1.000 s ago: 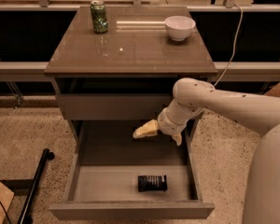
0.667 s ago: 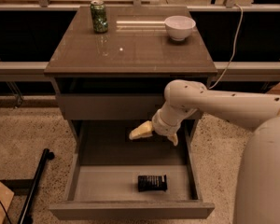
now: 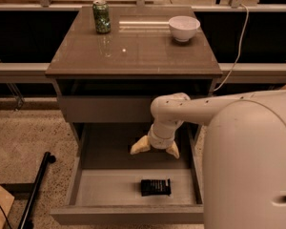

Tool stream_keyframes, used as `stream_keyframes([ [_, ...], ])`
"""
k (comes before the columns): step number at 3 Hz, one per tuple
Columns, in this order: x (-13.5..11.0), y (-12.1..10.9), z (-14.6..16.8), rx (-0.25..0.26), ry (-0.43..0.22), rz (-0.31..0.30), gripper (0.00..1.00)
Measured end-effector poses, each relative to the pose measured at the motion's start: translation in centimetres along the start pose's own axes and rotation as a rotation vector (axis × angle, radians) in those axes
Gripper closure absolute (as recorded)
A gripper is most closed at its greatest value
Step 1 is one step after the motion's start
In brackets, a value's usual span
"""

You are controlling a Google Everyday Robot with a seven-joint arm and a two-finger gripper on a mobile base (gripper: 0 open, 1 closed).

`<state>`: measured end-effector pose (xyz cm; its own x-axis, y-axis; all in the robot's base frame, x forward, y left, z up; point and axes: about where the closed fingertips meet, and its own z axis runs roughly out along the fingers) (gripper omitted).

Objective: Pick rxbar blueberry from middle drawer and place on counter

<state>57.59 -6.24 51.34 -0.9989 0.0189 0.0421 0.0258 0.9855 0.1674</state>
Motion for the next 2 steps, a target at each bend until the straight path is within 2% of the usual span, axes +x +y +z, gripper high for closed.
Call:
stream_keyframes([
  [1, 2.23, -1.97, 6.2, 0.0, 0.168, 0.117, 0.0],
  [2, 2.12, -1.65, 5.99, 0.014, 0.148, 0.111, 0.0],
])
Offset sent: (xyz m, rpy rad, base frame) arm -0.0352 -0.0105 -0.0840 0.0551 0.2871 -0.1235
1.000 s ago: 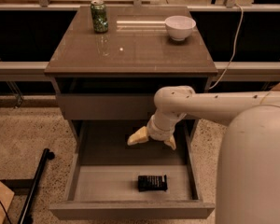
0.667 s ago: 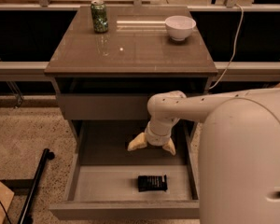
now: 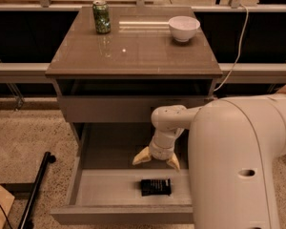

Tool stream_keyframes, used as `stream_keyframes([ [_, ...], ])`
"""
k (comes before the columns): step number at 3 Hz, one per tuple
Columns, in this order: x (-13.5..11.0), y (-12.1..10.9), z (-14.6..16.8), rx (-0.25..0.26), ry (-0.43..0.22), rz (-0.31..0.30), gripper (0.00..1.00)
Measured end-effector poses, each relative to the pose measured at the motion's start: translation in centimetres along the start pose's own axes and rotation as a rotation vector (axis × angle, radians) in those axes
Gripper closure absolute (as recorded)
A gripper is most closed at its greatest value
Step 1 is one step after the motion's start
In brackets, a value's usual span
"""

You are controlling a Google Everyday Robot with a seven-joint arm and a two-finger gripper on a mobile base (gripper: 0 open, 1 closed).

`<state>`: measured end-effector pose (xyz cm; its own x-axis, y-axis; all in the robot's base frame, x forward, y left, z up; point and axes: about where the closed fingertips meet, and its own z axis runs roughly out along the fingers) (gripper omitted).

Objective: Pick rxbar blueberry from middle drawer and place on counter

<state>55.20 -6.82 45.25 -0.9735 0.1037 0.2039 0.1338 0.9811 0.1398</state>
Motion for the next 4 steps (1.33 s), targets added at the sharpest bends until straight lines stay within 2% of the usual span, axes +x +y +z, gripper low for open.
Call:
stream_keyframes([
  [1, 0.2, 1.5, 1.2, -0.019, 0.007, -0.021, 0.0],
  [2, 0.3, 2.1, 3.1, -0.032, 0.039, -0.003, 0.0],
  [3, 0.6, 1.8, 5.2, -0.058, 0.083, 0.025, 0.0],
  [4, 1.0, 0.9, 7.1, -0.107, 0.122, 0.063, 0.0],
])
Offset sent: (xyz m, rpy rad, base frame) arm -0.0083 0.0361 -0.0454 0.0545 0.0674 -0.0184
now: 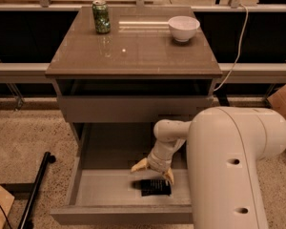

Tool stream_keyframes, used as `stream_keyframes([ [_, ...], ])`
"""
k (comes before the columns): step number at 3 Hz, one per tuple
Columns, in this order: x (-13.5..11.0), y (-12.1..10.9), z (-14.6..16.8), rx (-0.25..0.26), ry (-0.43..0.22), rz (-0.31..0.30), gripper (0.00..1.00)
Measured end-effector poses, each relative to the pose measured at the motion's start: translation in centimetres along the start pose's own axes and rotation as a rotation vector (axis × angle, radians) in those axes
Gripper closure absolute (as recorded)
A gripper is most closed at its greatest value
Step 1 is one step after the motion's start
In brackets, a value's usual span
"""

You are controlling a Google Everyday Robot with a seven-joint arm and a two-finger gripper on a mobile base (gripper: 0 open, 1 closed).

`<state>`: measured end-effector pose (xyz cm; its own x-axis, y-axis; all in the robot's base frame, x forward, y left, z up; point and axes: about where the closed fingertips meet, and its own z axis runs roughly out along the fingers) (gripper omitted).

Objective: Pick rxbar blueberry from middle drawer and place on counter

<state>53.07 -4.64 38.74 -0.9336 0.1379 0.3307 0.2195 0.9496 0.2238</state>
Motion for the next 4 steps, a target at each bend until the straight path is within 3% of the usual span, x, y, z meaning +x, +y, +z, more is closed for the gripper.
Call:
stream_keyframes([
  [2, 0.2, -1.9, 3.5, -0.062, 0.079, 0.061, 0.0],
  [4, 0.5, -1.8, 3.5, -0.067, 0.091, 0.065, 0.5],
])
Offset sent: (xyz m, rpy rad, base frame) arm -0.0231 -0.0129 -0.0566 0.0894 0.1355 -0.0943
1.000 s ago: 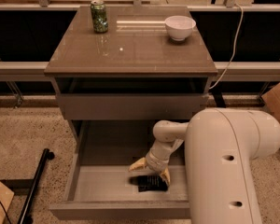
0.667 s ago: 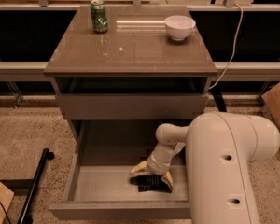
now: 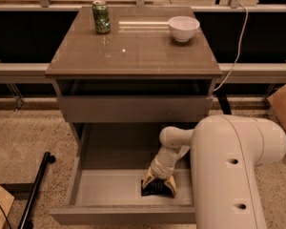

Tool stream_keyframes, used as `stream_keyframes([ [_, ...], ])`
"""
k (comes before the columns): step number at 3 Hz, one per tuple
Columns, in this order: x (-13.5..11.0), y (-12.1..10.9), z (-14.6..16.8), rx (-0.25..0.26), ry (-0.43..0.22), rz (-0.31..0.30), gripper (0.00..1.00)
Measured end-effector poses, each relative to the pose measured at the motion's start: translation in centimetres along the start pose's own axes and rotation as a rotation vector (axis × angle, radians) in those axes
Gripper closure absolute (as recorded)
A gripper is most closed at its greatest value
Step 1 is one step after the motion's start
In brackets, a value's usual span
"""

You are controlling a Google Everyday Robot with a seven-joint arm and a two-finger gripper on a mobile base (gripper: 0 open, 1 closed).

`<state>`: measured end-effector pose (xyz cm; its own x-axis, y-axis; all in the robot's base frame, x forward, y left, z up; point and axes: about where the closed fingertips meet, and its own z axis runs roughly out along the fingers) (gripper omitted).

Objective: Pick rxbar blueberry from middle drawer and place on counter

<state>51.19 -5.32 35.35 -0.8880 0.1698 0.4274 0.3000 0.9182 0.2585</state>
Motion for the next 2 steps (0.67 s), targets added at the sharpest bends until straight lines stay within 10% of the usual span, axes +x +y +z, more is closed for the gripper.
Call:
stream_keyframes([
  [2, 0.37, 0.23, -0.75, 0.0, 0.0, 0.0, 1.0],
])
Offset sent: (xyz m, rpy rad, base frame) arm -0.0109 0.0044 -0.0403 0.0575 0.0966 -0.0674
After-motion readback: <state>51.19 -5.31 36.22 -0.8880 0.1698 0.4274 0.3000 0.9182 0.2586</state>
